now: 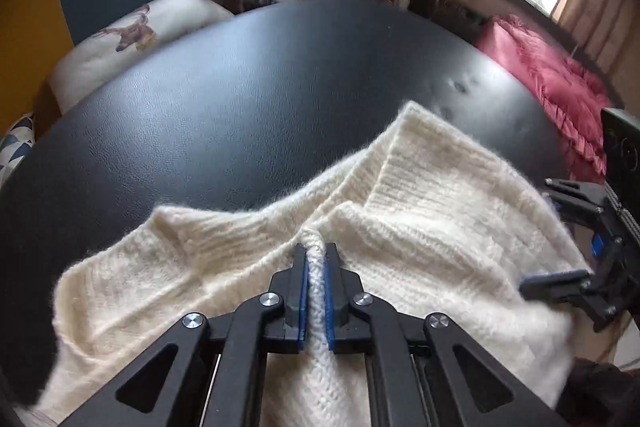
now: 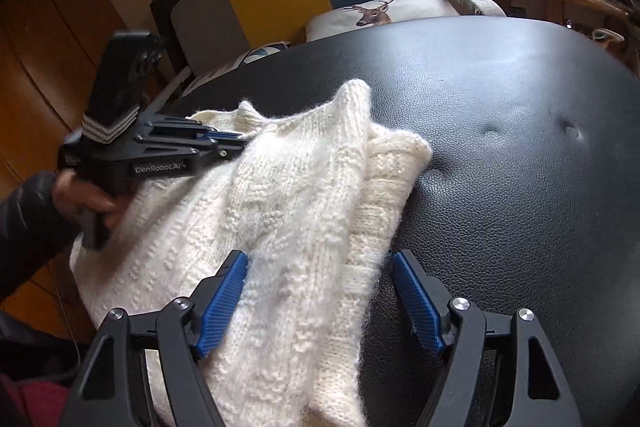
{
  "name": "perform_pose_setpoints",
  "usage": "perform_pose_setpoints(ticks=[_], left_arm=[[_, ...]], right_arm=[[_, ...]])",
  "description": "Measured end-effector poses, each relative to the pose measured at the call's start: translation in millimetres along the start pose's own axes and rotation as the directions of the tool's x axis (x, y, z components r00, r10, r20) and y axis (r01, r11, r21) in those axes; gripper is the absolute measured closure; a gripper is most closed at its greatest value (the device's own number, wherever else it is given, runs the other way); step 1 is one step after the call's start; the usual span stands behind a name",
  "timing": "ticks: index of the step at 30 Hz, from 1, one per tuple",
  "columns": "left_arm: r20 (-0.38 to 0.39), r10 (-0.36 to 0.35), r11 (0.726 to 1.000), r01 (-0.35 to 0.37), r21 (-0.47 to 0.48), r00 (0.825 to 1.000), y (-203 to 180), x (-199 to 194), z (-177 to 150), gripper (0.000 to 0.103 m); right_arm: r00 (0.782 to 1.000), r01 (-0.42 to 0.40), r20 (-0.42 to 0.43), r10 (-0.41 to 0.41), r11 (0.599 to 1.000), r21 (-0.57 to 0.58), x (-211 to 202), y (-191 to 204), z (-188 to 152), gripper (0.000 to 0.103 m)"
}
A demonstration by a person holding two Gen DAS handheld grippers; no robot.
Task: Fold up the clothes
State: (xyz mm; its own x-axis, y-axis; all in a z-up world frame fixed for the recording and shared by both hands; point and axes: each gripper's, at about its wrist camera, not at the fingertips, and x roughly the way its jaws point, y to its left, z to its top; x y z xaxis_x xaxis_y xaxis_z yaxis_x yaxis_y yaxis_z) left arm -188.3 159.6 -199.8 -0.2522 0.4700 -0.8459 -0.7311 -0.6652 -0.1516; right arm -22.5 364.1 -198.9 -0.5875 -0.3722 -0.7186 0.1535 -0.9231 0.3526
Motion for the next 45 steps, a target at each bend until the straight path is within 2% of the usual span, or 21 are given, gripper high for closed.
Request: perform_pose_setpoints(ticks=[5,7,9,11,14,16,20,22,23,24,26,28,29,30,33,35,36,39,42,43,45], left_arm=[[0.014,-0.027,0.997,0.028,-0.074,1.000,7.4,-11.0,-1.7,0.091],[0.055,-0.031,0.993,0.037,-0.110,0.998,11.3,-29.1,-3.0,0.089],[0.112,-0.031,0.989,0.047,-0.140,0.993,14.8,-51.6,-5.2,0.085],[0.158,-0.014,0.986,0.040,-0.163,0.987,18.9,-74.4,-11.0,0.082],[0.150,0.039,0.980,-0.008,-0.201,0.988,32.9,-92.8,-26.9,0.082],[0.128,0.060,0.971,-0.028,-0.237,0.990,45.7,-97.3,-44.0,0.082],[0.102,0.107,0.953,-0.073,-0.293,0.989,68.8,-104.8,-84.6,0.082],[0.111,0.129,0.946,-0.089,-0.312,0.985,75.0,-111.7,-102.8,0.082],[0.113,0.130,0.943,-0.088,-0.320,0.985,78.0,-113.5,-111.5,0.082],[0.116,0.128,0.940,-0.083,-0.332,0.985,80.9,-115.0,-120.2,0.082],[0.139,0.111,0.933,-0.055,-0.357,0.984,81.9,-116.1,-132.8,0.082],[0.166,0.106,0.931,-0.039,-0.363,0.980,81.1,-115.7,-140.7,0.081],[0.175,0.108,0.932,-0.038,-0.360,0.979,78.7,-114.9,-143.0,0.081],[0.178,0.109,0.934,-0.039,-0.355,0.978,76.3,-115.4,-143.3,0.081],[0.168,0.120,0.946,-0.062,-0.318,0.978,70.8,-124.1,-137.5,0.081],[0.182,0.125,0.956,-0.069,-0.286,0.975,70.5,-134.0,-131.1,0.080],[0.185,0.133,0.961,-0.082,-0.263,0.974,71.2,-136.5,-126.7,0.077],[0.159,0.153,0.974,-0.122,-0.190,0.975,78.3,-134.8,-112.0,0.075],[0.094,0.132,0.985,-0.120,-0.123,0.987,89.0,-121.3,-98.9,0.070],[0.066,0.122,0.988,-0.115,-0.102,0.990,91.8,-115.1,-95.9,0.069],[0.005,0.095,0.993,-0.095,-0.075,0.995,94.6,-101.5,-94.1,0.066]], right_arm=[[1.000,0.002,-0.002,-0.002,1.000,0.009,0.0,-4.1,0.7,0.027],[1.000,0.017,-0.004,-0.017,1.000,0.019,-2.1,-4.4,4.9,0.027],[0.999,0.022,0.036,-0.022,1.000,0.011,-12.1,0.5,11.8,0.027],[0.997,0.025,0.067,-0.025,1.000,-0.005,-20.7,5.6,21.0,0.027],[0.995,0.061,0.076,-0.057,0.997,-0.051,-21.0,13.7,39.5,0.030],[0.994,0.093,0.057,-0.088,0.992,-0.081,-12.5,17.9,49.9,0.054],[0.988,0.146,-0.039,-0.149,0.987,-0.072,14.4,12.1,63.1,0.057],[0.981,0.175,-0.066,-0.180,0.981,-0.082,22.2,11.1,62.6,0.066],[0.978,0.193,-0.068,-0.200,0.976,-0.101,21.1,15.0,63.6,0.074],[0.973,0.210,-0.069,-0.219,0.970,-0.120,20.1,18.9,64.7,0.093],[0.956,0.274,-0.057,-0.289,0.943,-0.190,16.8,28.9,67.0,0.095],[0.920,0.361,-0.054,-0.388,0.893,-0.268,23.6,31.0,64.9,0.095],[0.901,0.395,-0.057,-0.430,0.869,-0.297,28.2,30.0,63.5,0.095],[0.896,0.398,-0.088,-0.435,0.875,-0.275,37.5,20.2,60.3,0.095],[0.921,0.368,-0.068,-0.384,0.914,-0.168,33.3,7.1,61.3,0.094],[0.927,0.361,-0.051,-0.372,0.921,-0.150,30.8,2.6,60.7,0.090],[0.929,0.358,-0.042,-0.367,0.923,-0.139,29.4,0.2,60.6,0.085],[0.935,0.352,-0.018,-0.353,0.935,-0.047,17.1,-11.4,68.3,0.051],[0.940,0.336,0.076,-0.334,0.942,-0.018,-8.2,-3.7,77.3,0.047],[0.939,0.330,0.109,-0.325,0.944,-0.027,-16.2,3.5,79.8,0.041],[0.957,0.269,0.131,-0.260,0.961,-0.064,-23.1,23.0,85.0,0.028]])
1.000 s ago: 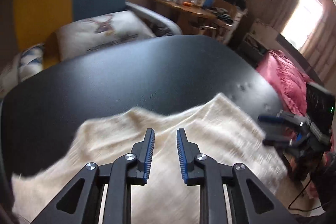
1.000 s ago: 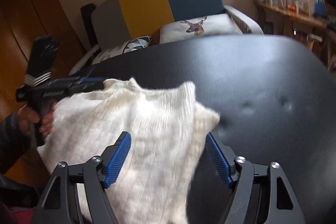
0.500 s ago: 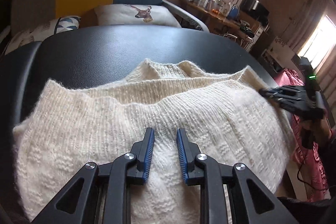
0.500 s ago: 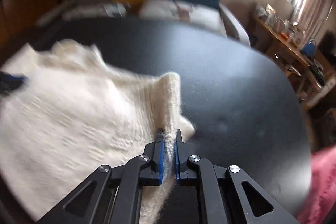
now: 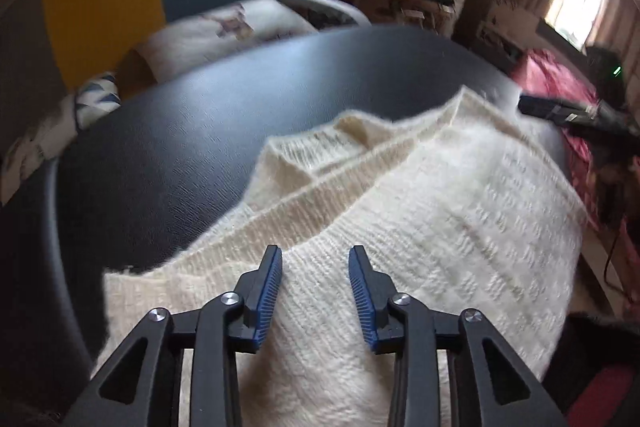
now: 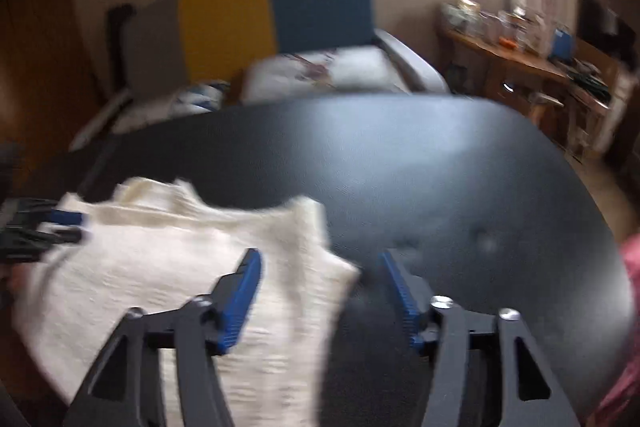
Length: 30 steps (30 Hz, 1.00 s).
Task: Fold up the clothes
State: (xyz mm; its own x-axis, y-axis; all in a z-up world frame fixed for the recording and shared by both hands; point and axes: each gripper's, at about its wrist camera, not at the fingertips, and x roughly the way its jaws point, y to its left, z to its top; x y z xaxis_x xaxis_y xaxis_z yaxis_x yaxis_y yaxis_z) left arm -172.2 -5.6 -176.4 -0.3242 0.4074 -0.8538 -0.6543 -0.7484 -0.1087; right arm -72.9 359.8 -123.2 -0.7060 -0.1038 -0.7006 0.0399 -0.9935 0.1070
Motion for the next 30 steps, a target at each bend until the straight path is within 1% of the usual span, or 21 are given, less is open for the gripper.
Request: perform_pose_setpoints(ticks=[1,3,4,6,8,9,11,12,15,17,21,26,27,28,30], left_arm=[[-0.021,-0.010,1.000,0.010,0.007,1.000,1.1,5.6,0.8,0.064],[-0.014,-0.024,1.000,0.023,-0.008,1.000,4.8,10.3,1.5,0.064],[-0.003,-0.015,1.000,0.015,-0.022,1.000,5.4,9.9,0.8,0.073],[0.028,0.007,0.999,-0.006,-0.045,1.000,4.9,7.5,-1.1,0.098],[0.097,0.052,0.998,-0.047,-0.053,0.994,-3.4,-4.6,-4.7,0.099],[0.131,0.061,0.997,-0.053,-0.062,0.989,-5.8,-10.8,-5.1,0.099],[0.188,0.084,0.994,-0.069,-0.082,0.979,-5.8,-19.5,-0.9,0.099],[0.198,0.097,0.992,-0.078,-0.097,0.975,-4.1,-18.7,1.0,0.099],[0.119,0.134,0.979,-0.114,-0.168,0.984,10.7,14.8,4.7,0.099],[0.112,0.119,0.976,-0.095,-0.197,0.987,14.1,24.4,3.3,0.099],[0.106,0.135,0.974,-0.113,-0.196,0.985,12.0,23.5,5.9,0.096],[0.099,0.129,0.965,-0.102,-0.240,0.987,14.8,19.5,5.1,0.094],[0.098,0.137,0.962,-0.109,-0.251,0.986,14.2,15.9,4.4,0.092],[0.105,0.160,0.957,-0.128,-0.261,0.982,11.5,8.9,3.0,0.087],[0.128,0.200,0.948,-0.159,-0.275,0.971,4.1,-8.4,-3.4,0.086]], right_arm=[[1.000,-0.030,-0.006,0.030,0.999,-0.021,1.0,9.6,1.5,0.025],[0.996,-0.085,-0.022,0.084,0.994,-0.061,3.8,28.6,3.8,0.025],[0.995,-0.094,-0.040,0.091,0.992,-0.080,9.8,37.6,1.8,0.026],[0.992,-0.108,-0.077,0.099,0.987,-0.116,21.7,55.5,-2.8,0.026],[0.991,-0.090,-0.114,0.075,0.987,-0.133,31.5,69.4,-14.3,0.027],[0.990,-0.085,-0.119,0.070,0.988,-0.128,34.9,70.5,-18.6,0.030],[0.990,-0.073,-0.126,0.058,0.990,-0.119,41.4,72.4,-27.2,0.031],[0.992,-0.064,-0.120,0.049,0.991,-0.121,42.6,71.7,-30.6,0.031],[0.995,-0.039,-0.093,0.029,0.993,-0.114,45.0,72.2,-42.9,0.029],[0.996,-0.035,-0.085,0.026,0.993,-0.110,44.1,72.5,-44.7,0.029],[0.996,-0.038,-0.082,0.030,0.994,-0.106,43.0,72.9,-46.1,0.026],[0.996,-0.036,-0.081,0.028,0.994,-0.107,42.3,74.3,-46.5,0.026],[0.996,-0.037,-0.082,0.028,0.994,-0.105,43.5,74.6,-46.2,0.025],[0.996,-0.038,-0.083,0.030,0.994,-0.103,45.2,73.4,-44.9,0.025],[0.996,-0.035,-0.083,0.027,0.994,-0.101,45.3,73.9,-44.1,0.024]])
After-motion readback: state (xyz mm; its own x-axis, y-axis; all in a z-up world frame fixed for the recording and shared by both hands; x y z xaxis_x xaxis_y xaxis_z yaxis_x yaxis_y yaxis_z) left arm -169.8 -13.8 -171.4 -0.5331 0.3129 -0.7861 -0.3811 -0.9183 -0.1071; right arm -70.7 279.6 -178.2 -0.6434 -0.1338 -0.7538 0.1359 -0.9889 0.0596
